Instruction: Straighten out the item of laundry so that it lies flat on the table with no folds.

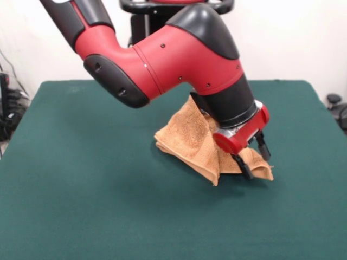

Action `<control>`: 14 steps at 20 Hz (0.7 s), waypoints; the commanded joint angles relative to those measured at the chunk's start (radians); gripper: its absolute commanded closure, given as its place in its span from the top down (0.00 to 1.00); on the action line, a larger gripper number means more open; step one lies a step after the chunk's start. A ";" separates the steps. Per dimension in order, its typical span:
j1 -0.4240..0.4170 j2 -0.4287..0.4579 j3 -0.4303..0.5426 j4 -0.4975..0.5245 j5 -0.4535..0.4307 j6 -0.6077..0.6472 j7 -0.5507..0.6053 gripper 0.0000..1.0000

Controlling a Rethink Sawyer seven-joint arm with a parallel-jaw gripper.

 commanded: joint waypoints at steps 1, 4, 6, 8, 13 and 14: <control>0.016 -0.013 0.015 0.025 -0.036 -0.049 -0.182 1.00; 0.018 -0.011 0.014 0.025 -0.034 -0.047 -0.185 1.00; 0.023 -0.013 0.013 0.020 -0.031 -0.042 -0.186 1.00; 0.025 -0.009 0.013 0.018 -0.027 -0.032 -0.192 1.00; 0.026 0.000 0.007 0.024 -0.027 -0.018 -0.202 1.00; 0.026 0.005 0.004 0.025 -0.029 -0.017 -0.204 1.00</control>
